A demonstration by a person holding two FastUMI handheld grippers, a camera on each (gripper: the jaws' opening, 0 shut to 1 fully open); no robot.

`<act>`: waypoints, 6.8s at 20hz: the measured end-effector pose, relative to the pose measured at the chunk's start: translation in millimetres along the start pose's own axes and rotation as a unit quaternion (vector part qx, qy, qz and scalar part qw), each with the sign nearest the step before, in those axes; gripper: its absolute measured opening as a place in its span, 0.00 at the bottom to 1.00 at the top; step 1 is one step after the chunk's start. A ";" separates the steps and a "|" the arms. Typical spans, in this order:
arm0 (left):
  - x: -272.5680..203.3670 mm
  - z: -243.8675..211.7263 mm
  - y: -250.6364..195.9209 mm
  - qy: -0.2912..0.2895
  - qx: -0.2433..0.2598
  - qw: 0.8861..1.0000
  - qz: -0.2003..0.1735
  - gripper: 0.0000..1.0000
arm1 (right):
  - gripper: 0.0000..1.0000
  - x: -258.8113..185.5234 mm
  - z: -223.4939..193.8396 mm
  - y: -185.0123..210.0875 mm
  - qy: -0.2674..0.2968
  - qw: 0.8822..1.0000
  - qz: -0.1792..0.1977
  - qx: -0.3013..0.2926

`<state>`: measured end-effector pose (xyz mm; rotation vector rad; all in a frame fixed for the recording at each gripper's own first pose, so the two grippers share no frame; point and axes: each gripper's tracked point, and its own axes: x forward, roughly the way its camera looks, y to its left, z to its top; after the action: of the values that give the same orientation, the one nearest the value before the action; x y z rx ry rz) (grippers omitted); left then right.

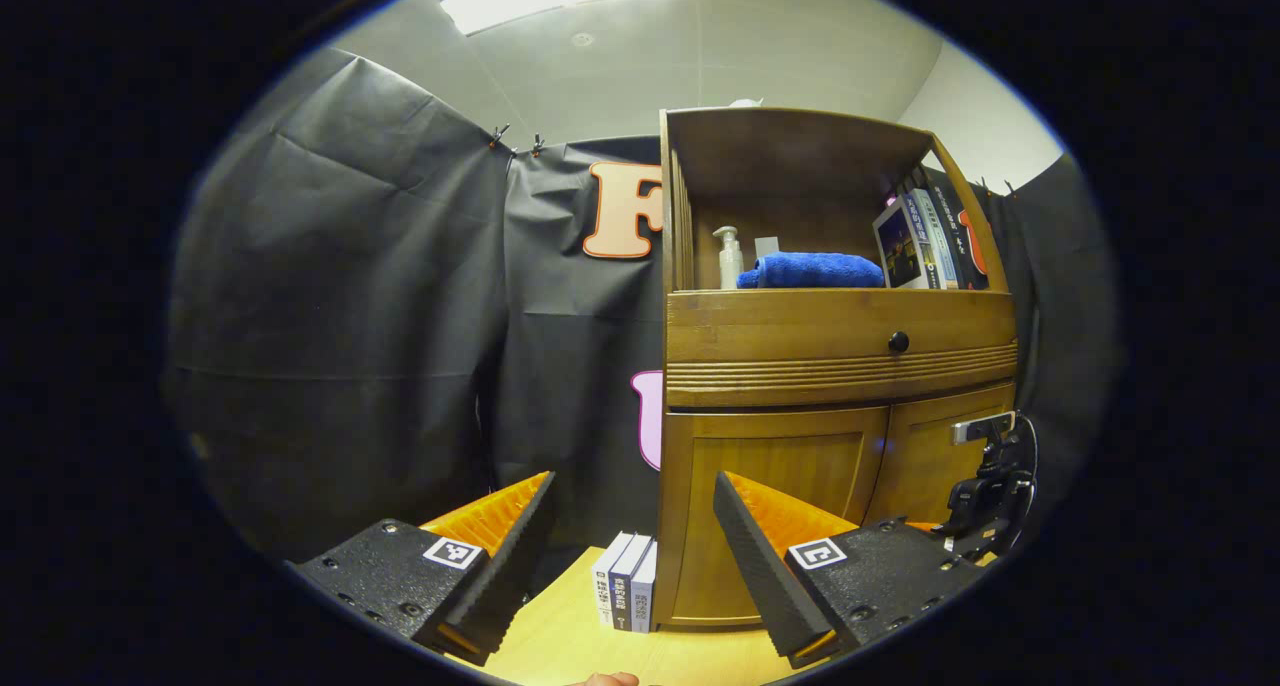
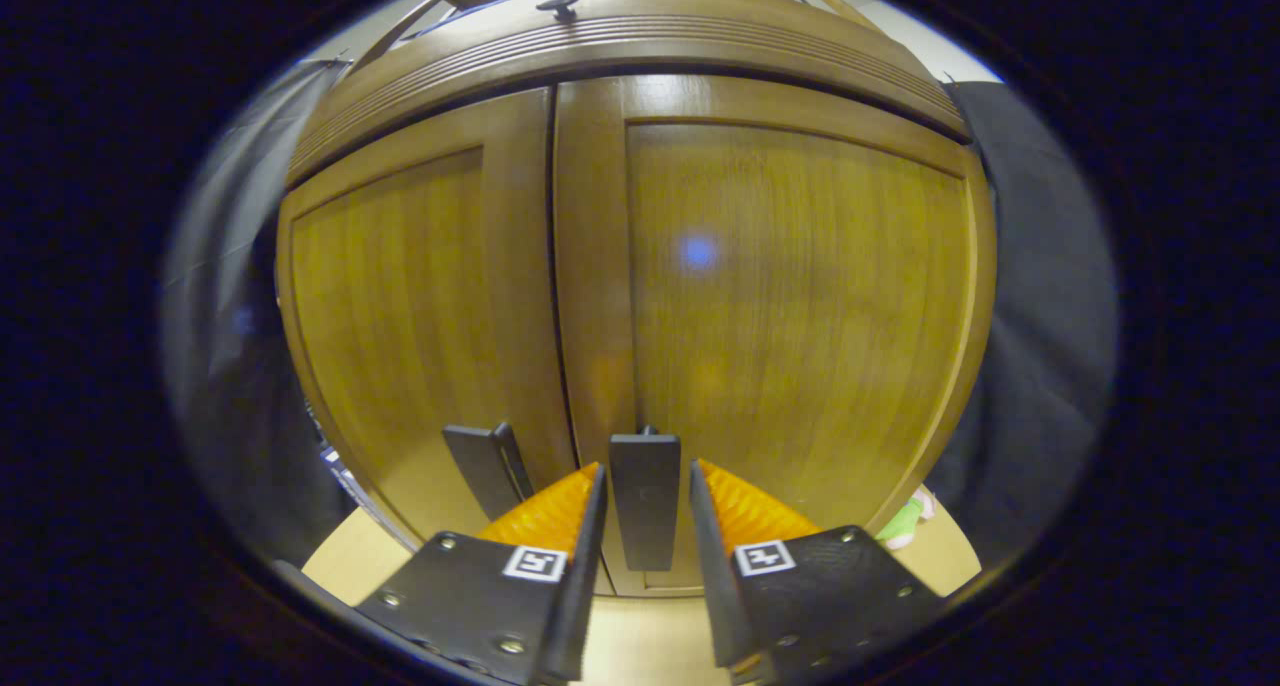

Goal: Open the right door of the double-door shoe cabinet with the right hand, and open the left door with the left hand.

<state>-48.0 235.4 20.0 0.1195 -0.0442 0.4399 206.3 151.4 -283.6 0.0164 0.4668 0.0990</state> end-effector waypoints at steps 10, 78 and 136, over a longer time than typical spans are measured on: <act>3.8 -2.1 0.6 0.001 -0.013 0.999 -0.033 0.92 | 0.25 -13.9 -3.5 -9.1 -0.001 0.998 -0.064 0.013; 92.9 -187.4 -250.6 0.164 -0.012 0.974 -0.155 0.95 | 0.22 -341.1 89.4 -276.6 -0.143 0.961 -0.235 0.030; -17.5 -210.0 -126.1 0.183 -0.071 0.971 -0.136 0.31 | 0.23 -300.4 75.3 -151.2 -0.111 0.993 -0.017 0.020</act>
<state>-6.4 141.0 -202.9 -0.0979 0.3002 0.1773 -12.8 -28.2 -87.5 0.0575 0.2460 0.0541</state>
